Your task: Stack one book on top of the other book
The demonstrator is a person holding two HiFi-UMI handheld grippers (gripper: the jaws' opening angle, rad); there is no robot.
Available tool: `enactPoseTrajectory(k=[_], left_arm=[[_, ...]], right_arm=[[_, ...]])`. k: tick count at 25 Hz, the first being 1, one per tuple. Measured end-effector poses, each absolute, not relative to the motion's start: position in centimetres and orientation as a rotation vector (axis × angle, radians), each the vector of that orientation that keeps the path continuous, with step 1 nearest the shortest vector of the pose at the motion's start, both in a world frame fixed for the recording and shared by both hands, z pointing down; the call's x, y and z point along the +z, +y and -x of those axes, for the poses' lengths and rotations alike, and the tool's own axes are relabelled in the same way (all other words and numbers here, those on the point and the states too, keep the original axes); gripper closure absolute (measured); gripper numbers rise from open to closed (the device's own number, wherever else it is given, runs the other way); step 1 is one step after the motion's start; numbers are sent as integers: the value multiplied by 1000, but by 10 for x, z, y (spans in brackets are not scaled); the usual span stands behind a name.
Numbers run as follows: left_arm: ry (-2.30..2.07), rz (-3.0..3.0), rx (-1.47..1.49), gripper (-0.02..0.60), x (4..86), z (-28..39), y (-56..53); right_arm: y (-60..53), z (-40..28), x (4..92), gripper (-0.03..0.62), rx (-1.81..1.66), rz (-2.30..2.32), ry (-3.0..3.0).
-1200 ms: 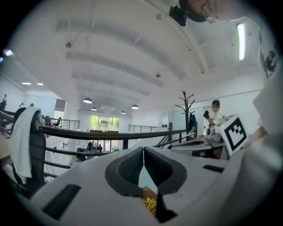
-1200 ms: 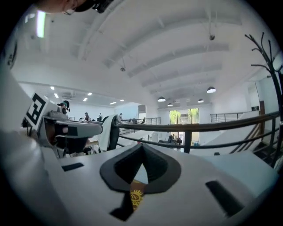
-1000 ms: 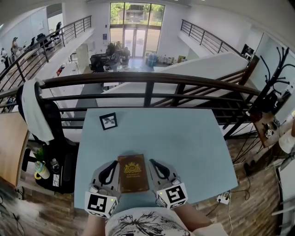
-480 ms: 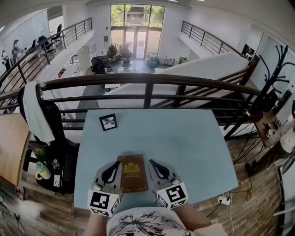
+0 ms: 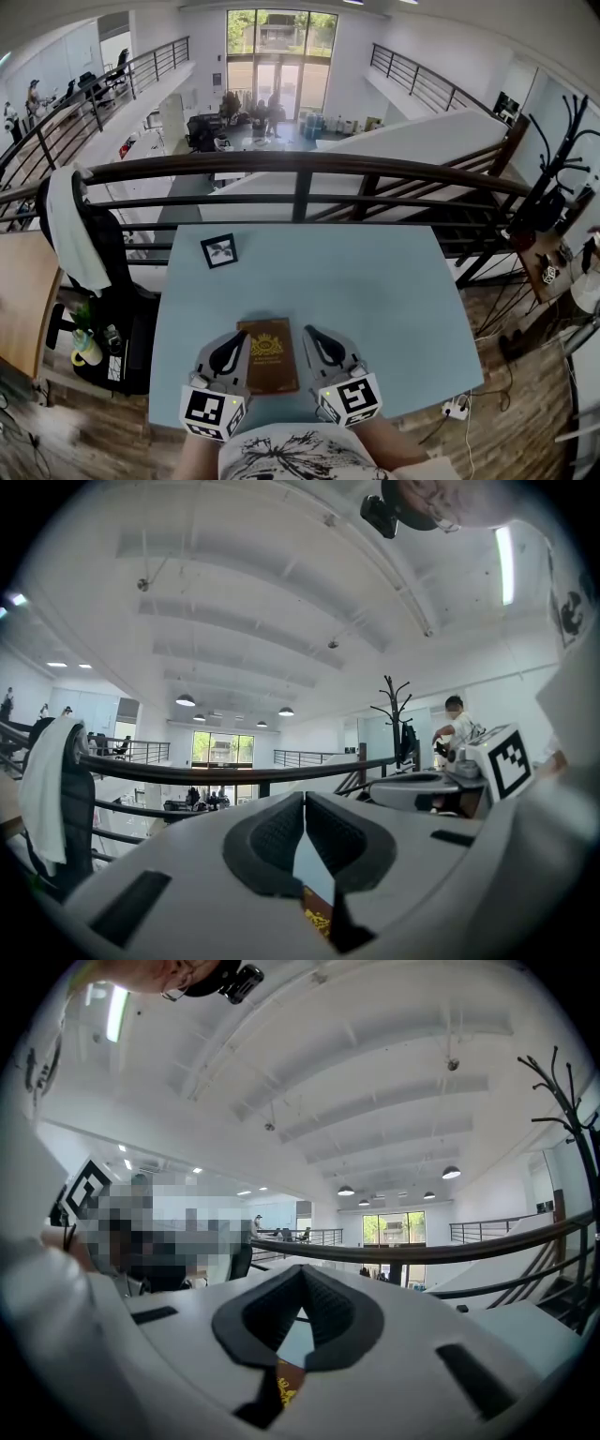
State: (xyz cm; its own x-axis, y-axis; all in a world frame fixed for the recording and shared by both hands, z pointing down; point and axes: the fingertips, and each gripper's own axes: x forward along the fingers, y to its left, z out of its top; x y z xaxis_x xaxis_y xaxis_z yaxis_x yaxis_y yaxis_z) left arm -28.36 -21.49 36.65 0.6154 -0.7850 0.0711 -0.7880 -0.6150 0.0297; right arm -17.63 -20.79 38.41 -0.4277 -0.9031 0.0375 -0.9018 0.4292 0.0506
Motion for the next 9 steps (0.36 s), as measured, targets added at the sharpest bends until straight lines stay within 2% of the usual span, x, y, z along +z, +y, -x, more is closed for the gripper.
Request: enactPoseTrajectory(k=[9], left_arm=[[-1331, -2783, 113, 568, 379, 277, -222]], right_arm=[[-217, 168, 389, 602, -5, -1665, -2582]])
